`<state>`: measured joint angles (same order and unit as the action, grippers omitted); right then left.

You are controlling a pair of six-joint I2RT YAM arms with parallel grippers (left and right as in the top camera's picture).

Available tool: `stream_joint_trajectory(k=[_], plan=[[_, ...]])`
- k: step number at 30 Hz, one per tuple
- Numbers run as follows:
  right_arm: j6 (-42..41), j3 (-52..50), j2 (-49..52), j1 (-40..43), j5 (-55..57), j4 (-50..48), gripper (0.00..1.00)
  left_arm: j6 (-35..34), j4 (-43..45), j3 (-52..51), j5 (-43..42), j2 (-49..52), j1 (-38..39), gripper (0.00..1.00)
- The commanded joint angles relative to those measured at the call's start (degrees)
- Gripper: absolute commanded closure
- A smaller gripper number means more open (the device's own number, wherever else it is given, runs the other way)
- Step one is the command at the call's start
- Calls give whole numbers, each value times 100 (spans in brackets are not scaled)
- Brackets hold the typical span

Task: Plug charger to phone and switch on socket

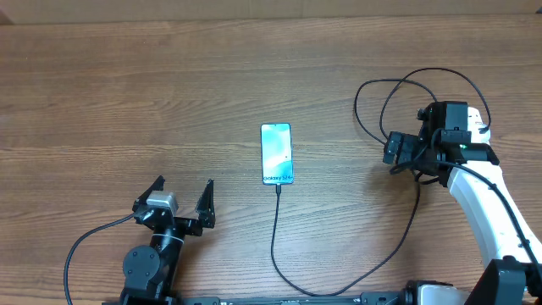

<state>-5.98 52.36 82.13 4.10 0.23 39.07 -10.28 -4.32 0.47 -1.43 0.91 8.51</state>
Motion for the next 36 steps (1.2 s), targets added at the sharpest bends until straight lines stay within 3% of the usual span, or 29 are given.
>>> stream_joint_trajectory(k=[1, 10, 21, 30, 36], plan=[[35, -142, -17, 4, 9, -199, 0, 109, -15, -20, 37, -66, -26, 0], [55, -1036, -26, 4, 13, -1388, 0, 109, -15, -20, 37, -63, -26, 0], [48, -1213, -260, 4, 4, -1495, 0, 109, -15, -20, 37, -66, -26, 0], [50, -2098, -466, 4, 2, -2747, 0, 109, -13, -20, 37, -66, -26, 0], [52, -2247, -579, 4, -39, -3067, 0, 109, -15, -20, 37, -66, -26, 0]])
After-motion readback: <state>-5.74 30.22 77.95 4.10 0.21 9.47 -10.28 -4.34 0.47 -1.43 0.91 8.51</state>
